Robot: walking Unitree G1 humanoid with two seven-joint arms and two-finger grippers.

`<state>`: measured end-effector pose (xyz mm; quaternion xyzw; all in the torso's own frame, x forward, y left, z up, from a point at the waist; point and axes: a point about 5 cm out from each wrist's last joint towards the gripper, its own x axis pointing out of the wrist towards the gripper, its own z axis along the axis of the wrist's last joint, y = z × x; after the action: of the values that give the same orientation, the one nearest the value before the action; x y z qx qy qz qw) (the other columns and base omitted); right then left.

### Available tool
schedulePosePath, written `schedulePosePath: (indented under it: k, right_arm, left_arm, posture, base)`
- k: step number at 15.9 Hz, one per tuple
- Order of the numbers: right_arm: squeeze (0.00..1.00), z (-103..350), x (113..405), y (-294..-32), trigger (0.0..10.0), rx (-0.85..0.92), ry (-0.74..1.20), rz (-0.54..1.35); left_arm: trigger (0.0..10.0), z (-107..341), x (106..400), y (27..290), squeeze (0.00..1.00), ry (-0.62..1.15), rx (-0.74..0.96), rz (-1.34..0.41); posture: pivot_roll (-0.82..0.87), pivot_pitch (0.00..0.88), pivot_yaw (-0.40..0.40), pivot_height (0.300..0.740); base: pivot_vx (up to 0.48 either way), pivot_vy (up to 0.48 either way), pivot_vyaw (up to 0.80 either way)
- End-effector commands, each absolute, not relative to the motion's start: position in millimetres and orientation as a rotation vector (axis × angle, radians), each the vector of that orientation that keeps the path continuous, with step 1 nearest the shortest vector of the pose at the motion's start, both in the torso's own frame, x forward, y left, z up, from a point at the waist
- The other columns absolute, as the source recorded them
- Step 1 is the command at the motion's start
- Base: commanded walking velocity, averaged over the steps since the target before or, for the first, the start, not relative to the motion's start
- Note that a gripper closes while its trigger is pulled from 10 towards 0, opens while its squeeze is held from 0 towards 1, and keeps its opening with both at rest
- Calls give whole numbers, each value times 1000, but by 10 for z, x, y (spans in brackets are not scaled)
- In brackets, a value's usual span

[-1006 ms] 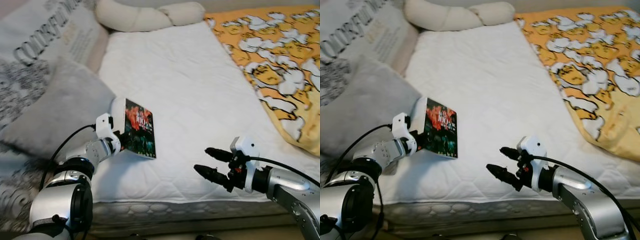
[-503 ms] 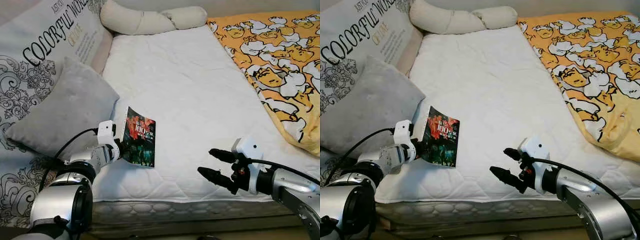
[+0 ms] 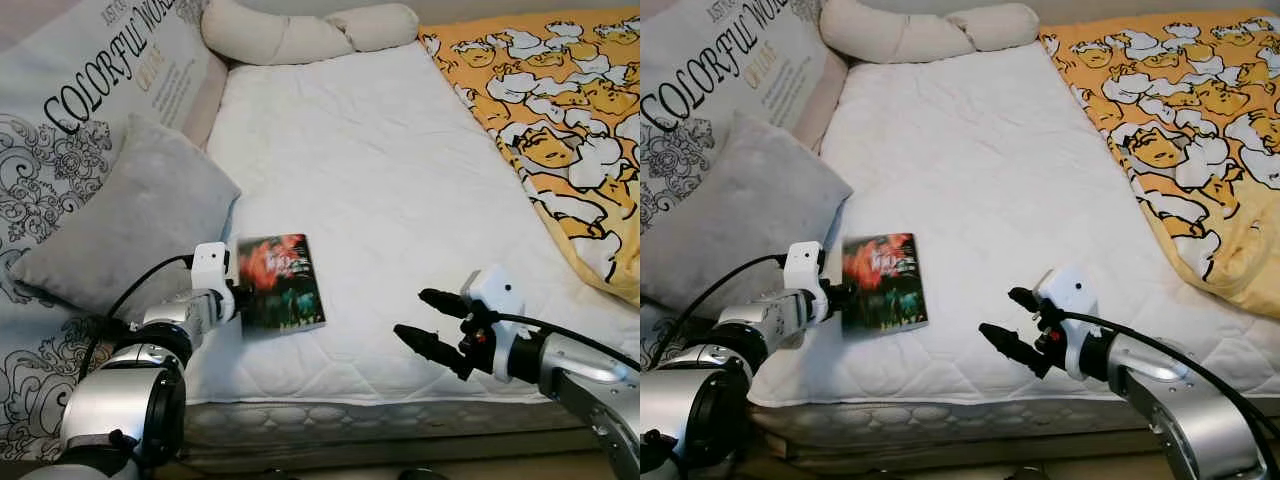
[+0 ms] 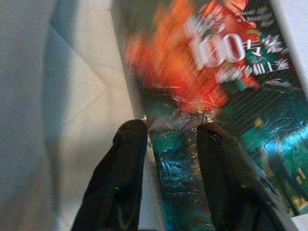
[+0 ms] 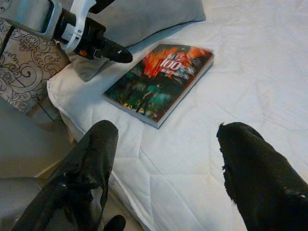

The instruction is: Clean up the room

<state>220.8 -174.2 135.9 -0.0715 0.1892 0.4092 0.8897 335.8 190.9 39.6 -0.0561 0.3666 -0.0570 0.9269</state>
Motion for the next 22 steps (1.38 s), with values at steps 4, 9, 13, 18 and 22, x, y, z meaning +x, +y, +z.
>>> schedulePosePath:
  k: [4,9,13,18,22]
  right_arm:
    - [0,1392,2264,-1699,10000,-159,361,855]
    - [0,1325,2330,-1570,10000,-106,335,839]
    - [0,1138,2528,-1534,10000,34,325,565]
    - [0,1042,2554,-1534,10000,22,330,502]
    - [0,1087,2646,-1737,10000,-90,313,498]
  left_arm:
    - [10000,495,3420,2040,1000,720,203,-152]
    - [10000,825,3629,1941,1000,466,142,-242]
    - [10000,1129,3629,1734,1000,159,-113,-310]
    - [10000,800,3088,1662,1000,280,126,-434]
    - [10000,667,2967,1725,0,435,279,-583]
  posture:
    - [-178,28,140,740]
    - [-114,0,116,740]
    - [-65,0,89,740]
    - [-20,0,51,740]
    - [-38,0,70,740]
  base:
    - [0,0,0]
    - [0,0,0]
    - [0,0,0]
    - [0,0,0]
    - [0,0,0]
